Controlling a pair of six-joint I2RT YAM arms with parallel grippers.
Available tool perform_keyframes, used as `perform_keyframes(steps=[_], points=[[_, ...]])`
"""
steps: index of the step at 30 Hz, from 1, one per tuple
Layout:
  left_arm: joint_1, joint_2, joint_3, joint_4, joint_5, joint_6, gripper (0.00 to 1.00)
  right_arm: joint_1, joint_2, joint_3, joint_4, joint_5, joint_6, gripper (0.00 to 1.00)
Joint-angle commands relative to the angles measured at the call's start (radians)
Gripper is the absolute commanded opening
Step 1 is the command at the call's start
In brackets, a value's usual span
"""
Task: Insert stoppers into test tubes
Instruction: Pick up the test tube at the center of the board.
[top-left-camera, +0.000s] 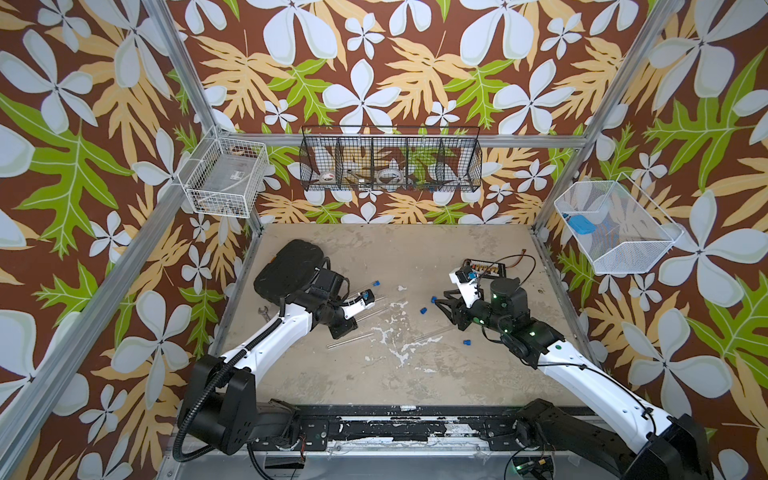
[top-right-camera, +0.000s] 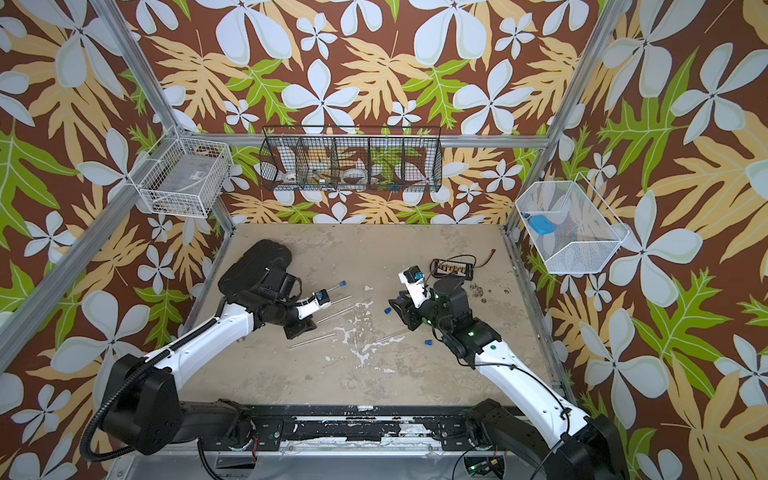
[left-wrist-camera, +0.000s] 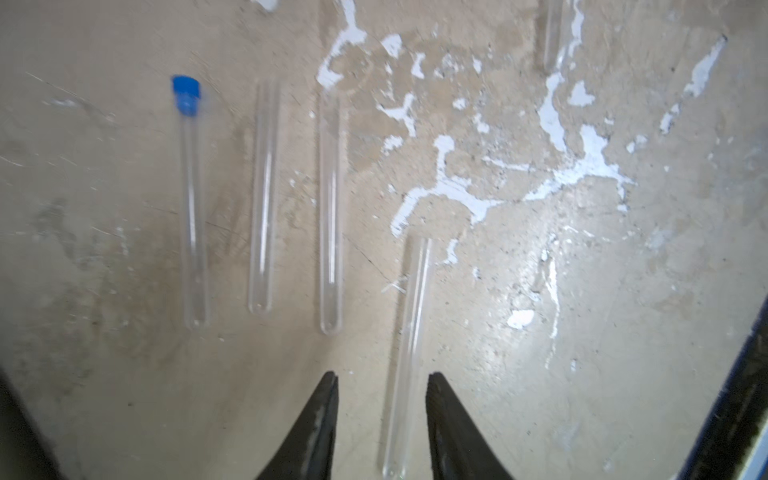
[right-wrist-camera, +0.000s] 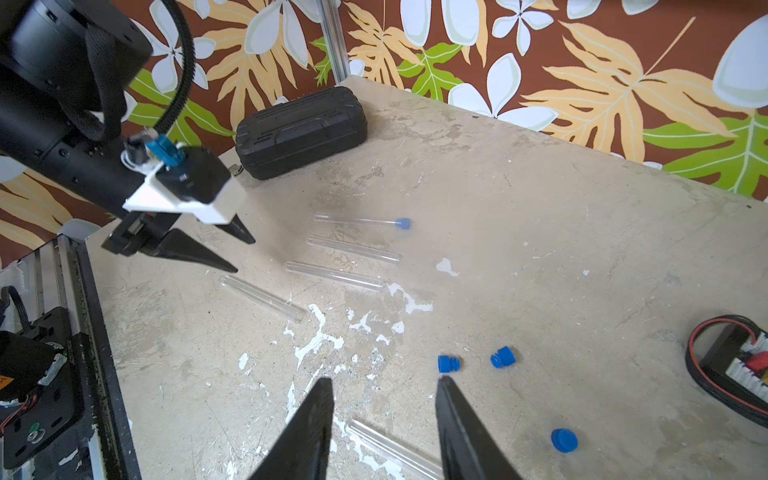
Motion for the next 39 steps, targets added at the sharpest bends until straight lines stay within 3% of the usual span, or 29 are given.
perform_keyframes(steps=[1,20,39], points=[[-0.024,0.025,-0.001,-0.099,-0.093,-0.023,0.39,0.000,-0.007,-0.001,0.011,-0.009,-0.005,0.43],[-0.058,0.194,0.004,-0.038,-0.199,-0.012,0.40,0.000,-0.046,-0.011,-0.020,0.001,-0.021,0.43],[-0.091,0.284,0.007,-0.025,-0.222,-0.014,0.27,0.000,-0.063,-0.028,-0.021,0.003,-0.031,0.43]])
